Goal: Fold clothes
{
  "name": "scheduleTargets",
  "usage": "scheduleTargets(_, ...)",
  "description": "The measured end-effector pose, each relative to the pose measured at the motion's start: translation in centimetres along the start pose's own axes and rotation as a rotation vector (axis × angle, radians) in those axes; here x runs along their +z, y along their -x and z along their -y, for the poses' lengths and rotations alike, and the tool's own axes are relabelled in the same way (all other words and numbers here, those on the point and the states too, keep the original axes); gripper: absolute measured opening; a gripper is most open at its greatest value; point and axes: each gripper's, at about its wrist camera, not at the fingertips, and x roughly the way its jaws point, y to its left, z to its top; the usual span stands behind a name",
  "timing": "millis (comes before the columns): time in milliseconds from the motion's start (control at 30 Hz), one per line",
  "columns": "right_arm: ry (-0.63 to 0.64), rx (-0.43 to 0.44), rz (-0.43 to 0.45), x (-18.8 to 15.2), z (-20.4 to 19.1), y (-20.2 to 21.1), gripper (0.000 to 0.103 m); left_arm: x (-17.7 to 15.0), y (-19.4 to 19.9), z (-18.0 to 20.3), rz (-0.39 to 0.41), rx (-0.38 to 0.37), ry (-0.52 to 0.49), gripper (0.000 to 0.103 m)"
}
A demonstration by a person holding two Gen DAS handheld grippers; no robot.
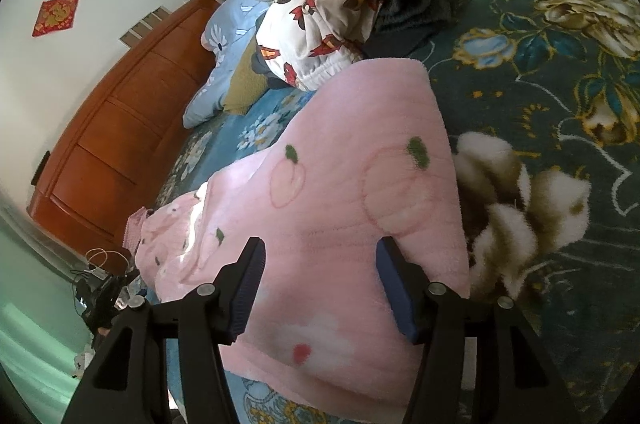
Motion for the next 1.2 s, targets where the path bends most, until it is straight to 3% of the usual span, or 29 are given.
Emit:
scheduleTargets(67, 0.000, -0.004, -0.001, 0.0, 0.0, 0.0, 0.060, 1.2, -1.9, -0.7, -0.041, -0.011, 0.029, 0.060)
scheduleTargets(267, -0.011, -0.003, 0.004, 0.0, 0.1, 0.0, 0.060, 2.3, -4.0, 1.0, -0.008, 0.006, -0.022, 0.057)
scheduleTargets(300, -0.009, -0.007, 0.003, 0.0, 0.1, -0.1, 0.060, 2.2, -4.2, 1.5, -0.003, 0.015, -0.040, 0.045)
scheduleTargets(400, -0.005, -0.013, -0.003, 0.2, -0.1, -0.3, 0.060, 1.7, -3.6, 2.1, 0.024, 0.036, -0.076, 0.028)
scheduleTargets(600, -0.012, 0.005, -0.003, 0.2, 0.2, -0.2, 0.060, 1.8, 0.8, 6.2, 0.050, -0.163, -0.048, 0.025)
scheduleTargets(700, -0.017, 0.013, 0.000, 0.2, 0.3, 0.0, 0.060, 0.8, 4.3, 11.6, 0.066, -0.294, -0.164, 0.025)
scheduleTargets(833, -0.029, 0.032, 0.013, 0.2, 0.4, 0.5, 0.060, -3.7, 9.0, 20.5, 0.083, -0.468, -0.408, 0.025)
scheduleTargets(1000, -0.064, 0.059, 0.038, 0.2, 0.9, 1.6, 0.060, -10.9, 11.2, 27.4, 0.059, -0.577, -0.627, 0.025)
scheduleTargets(1100, -0.067, 0.060, 0.063, 0.3, 1.2, 2.8, 0.060, -15.7, 10.4, 29.8, 0.003, -0.592, -0.710, 0.025)
scheduleTargets(1200, -0.071, 0.058, 0.089, 0.5, 1.7, 4.0, 0.060, -20.2, 8.2, 30.8, -0.100, -0.558, -0.750, 0.025)
